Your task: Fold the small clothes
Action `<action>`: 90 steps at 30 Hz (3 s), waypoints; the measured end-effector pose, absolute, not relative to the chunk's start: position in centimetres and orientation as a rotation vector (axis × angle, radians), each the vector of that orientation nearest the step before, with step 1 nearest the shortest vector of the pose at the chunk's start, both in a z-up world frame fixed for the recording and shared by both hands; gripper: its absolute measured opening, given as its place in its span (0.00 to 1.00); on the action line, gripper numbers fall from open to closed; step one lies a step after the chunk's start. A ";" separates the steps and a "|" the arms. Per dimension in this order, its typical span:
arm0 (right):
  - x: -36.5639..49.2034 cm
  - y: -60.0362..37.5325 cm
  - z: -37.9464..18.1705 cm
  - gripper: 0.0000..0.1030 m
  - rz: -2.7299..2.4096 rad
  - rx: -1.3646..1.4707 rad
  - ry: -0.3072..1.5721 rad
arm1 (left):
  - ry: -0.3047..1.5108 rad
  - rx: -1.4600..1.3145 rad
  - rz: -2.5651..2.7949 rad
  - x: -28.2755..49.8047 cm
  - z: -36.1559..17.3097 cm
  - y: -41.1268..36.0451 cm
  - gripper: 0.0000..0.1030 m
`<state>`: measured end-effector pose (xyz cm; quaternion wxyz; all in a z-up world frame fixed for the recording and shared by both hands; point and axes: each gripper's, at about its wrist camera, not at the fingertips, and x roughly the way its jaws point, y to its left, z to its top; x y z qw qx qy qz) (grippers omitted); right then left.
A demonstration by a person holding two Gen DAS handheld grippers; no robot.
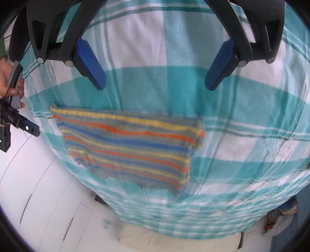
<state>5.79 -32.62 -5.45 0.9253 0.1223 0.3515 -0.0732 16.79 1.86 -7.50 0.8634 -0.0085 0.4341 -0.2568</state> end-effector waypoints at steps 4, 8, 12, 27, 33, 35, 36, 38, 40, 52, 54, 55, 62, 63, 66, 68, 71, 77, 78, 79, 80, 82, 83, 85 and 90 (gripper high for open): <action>12.5 -38.6 -6.6 0.77 -0.165 0.489 0.812 | 0.777 -0.026 -0.493 16.9 -6.9 3.4 0.99; 16.1 -41.3 -11.1 0.71 -0.238 0.666 0.880 | 0.810 0.022 -0.416 16.6 -9.0 4.3 0.98; 18.5 -39.4 -11.0 0.10 -0.226 0.586 0.941 | 0.767 0.047 -0.423 16.7 -8.0 4.6 0.98; 32.6 -16.6 -3.6 0.10 0.041 0.435 0.991 | 0.744 -0.080 -0.206 20.1 -6.6 12.2 0.98; 34.9 -14.7 -9.9 0.61 0.280 0.788 1.002 | 0.771 -0.163 -0.176 21.0 -6.8 14.4 0.98; 34.0 -15.3 -10.1 0.64 0.366 0.932 0.968 | 0.774 -0.176 -0.175 21.0 -6.7 14.8 0.98; 33.6 -15.3 -9.5 0.64 0.396 0.944 0.948 | 0.774 -0.185 -0.180 20.9 -6.6 14.9 0.98; 32.2 -15.8 -7.4 0.64 0.387 0.854 0.913 | 0.772 -0.202 -0.193 20.8 -6.3 15.2 0.98; 30.8 -15.1 -5.3 0.64 0.333 0.627 0.940 | 0.764 -0.222 -0.211 20.5 -5.9 15.5 0.98; 25.1 -2.5 -11.0 0.55 0.344 -0.129 0.948 | 0.807 -0.257 -0.229 20.6 -6.9 15.5 0.98; 27.4 -3.2 -11.8 0.11 0.232 -0.090 0.969 | 0.807 -0.255 -0.216 20.6 -7.1 15.7 0.98; 28.3 -3.7 -12.3 0.06 0.173 -0.058 0.999 | 0.806 -0.255 -0.209 20.7 -7.1 15.8 0.98; 29.1 -5.6 -10.3 0.07 0.212 0.289 0.866 | 0.808 -0.251 -0.208 21.2 -7.2 15.7 0.98; 29.7 -5.5 -11.5 0.10 0.226 0.332 0.908 | 0.813 -0.241 -0.205 21.2 -7.3 15.5 0.98; 30.5 -4.7 -15.0 0.19 0.274 0.367 1.014 | 0.821 -0.214 -0.195 21.1 -7.6 15.3 0.98; 29.4 -4.6 -14.2 0.35 0.306 0.370 0.978 | 0.820 -0.206 -0.194 20.8 -7.5 15.5 0.98; 26.1 -5.4 -10.4 0.49 0.357 0.335 0.882 | 0.827 -0.204 -0.201 20.7 -7.6 15.5 0.98; 20.5 -10.7 -6.8 0.54 0.227 0.247 0.747 | 0.843 -0.158 -0.255 20.6 -7.9 12.9 0.98; 20.7 -11.7 -8.2 0.54 0.201 0.257 0.793 | 0.849 -0.134 -0.267 20.5 -8.1 12.1 0.98; 21.2 -12.3 -10.3 0.54 0.185 0.268 0.876 | 0.860 -0.110 -0.282 20.4 -8.4 11.2 0.98; 21.7 -12.7 -12.7 0.51 0.196 0.286 0.973 | 0.871 -0.089 -0.299 20.2 -8.7 10.5 0.98; 20.7 -12.4 -13.6 0.51 0.202 0.264 0.926 | 0.895 -0.055 -0.335 19.9 -9.4 9.3 0.98; 20.2 -12.2 -13.1 0.54 0.209 0.256 0.900 | 0.905 -0.049 -0.351 19.8 -9.6 8.9 0.98; 19.1 -12.6 -12.0 0.62 0.243 0.319 0.874 | 0.922 -0.072 -0.395 20.1 -9.6 8.5 0.98; 16.5 -17.1 -9.3 0.80 0.150 0.373 0.753 | 0.976 -0.267 -0.526 25.9 -8.6 7.8 0.99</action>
